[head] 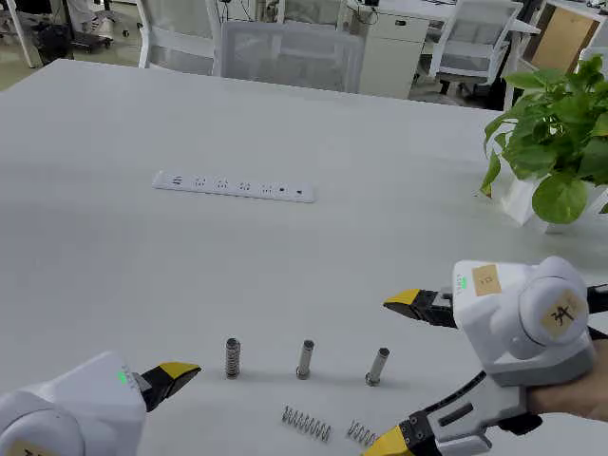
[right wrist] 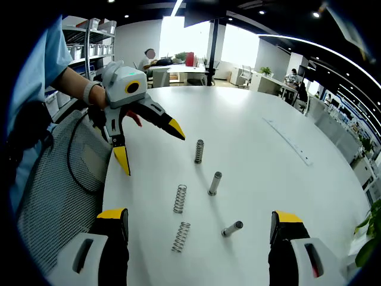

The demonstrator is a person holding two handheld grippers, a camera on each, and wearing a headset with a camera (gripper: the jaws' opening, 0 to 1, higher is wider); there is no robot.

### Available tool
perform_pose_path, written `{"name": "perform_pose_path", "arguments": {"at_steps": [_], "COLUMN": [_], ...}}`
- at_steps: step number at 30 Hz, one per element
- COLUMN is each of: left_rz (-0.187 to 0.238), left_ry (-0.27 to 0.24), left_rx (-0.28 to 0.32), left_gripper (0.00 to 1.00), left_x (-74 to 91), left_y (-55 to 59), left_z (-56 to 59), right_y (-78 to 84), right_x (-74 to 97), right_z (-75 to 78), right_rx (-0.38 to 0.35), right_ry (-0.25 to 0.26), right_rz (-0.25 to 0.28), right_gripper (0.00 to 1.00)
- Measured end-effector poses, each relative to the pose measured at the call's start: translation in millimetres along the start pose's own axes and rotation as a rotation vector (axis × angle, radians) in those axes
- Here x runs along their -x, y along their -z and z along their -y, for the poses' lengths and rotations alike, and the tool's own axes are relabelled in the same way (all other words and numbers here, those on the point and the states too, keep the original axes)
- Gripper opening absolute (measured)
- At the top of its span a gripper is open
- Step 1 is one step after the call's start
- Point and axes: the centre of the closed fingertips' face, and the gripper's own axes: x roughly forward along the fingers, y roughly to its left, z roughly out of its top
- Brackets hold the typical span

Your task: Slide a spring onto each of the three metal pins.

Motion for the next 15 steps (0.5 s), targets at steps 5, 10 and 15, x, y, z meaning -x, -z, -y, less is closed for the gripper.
{"name": "perform_pose_path", "arguments": {"at_steps": [5, 10, 15], "left_rz": [-0.008, -0.012, -0.015], "left_ry": [0.031, 0.052, 0.069], "left_rx": [-0.021, -0.031, -0.045], "left_gripper": [0.77, 0.77, 0.77], "left_x": [-11.2, -19.9, -25.0], "left_y": [0.5, -2.0, -4.9], "left_z": [4.4, 7.9, 10.1], "right_y": [23.3, 43.0, 53.4], "right_x": [16.0, 29.5, 39.0], "right_z": [-4.2, -7.3, -10.1], "right_rx": [-0.061, -0.122, -0.161], "right_ry": [0.045, 0.084, 0.115], "right_rz": [0.005, 0.004, 0.014], "right_gripper": [0.99, 0.99, 0.99]}}
